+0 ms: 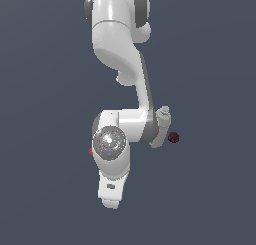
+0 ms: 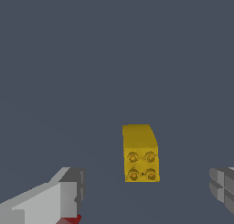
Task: Pick up a designated object from a clutter of objects.
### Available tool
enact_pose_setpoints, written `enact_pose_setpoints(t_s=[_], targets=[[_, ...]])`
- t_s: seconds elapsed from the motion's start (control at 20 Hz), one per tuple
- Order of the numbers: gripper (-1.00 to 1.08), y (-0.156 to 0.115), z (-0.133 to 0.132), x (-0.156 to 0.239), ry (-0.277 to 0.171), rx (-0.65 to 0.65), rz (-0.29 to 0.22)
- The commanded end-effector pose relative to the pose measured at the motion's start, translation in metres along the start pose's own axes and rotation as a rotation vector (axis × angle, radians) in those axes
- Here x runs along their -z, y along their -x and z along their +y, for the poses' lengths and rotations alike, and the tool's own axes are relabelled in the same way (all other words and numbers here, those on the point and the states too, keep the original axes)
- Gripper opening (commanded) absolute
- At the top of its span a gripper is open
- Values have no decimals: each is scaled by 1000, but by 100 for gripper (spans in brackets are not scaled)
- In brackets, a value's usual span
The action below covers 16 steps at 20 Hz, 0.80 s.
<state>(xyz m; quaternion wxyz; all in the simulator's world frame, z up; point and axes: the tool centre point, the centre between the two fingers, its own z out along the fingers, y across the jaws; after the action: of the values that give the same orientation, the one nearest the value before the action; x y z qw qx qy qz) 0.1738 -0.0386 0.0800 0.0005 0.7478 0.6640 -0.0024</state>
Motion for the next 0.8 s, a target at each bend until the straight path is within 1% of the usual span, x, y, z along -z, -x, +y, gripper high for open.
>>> enact_pose_setpoints(t_s=[0.0,0.45,0.75], targets=[[100,0,2,-4,2,24,3],[100,0,3,-11,2,37,4],[100,-1,2,-40,2,40,4]])
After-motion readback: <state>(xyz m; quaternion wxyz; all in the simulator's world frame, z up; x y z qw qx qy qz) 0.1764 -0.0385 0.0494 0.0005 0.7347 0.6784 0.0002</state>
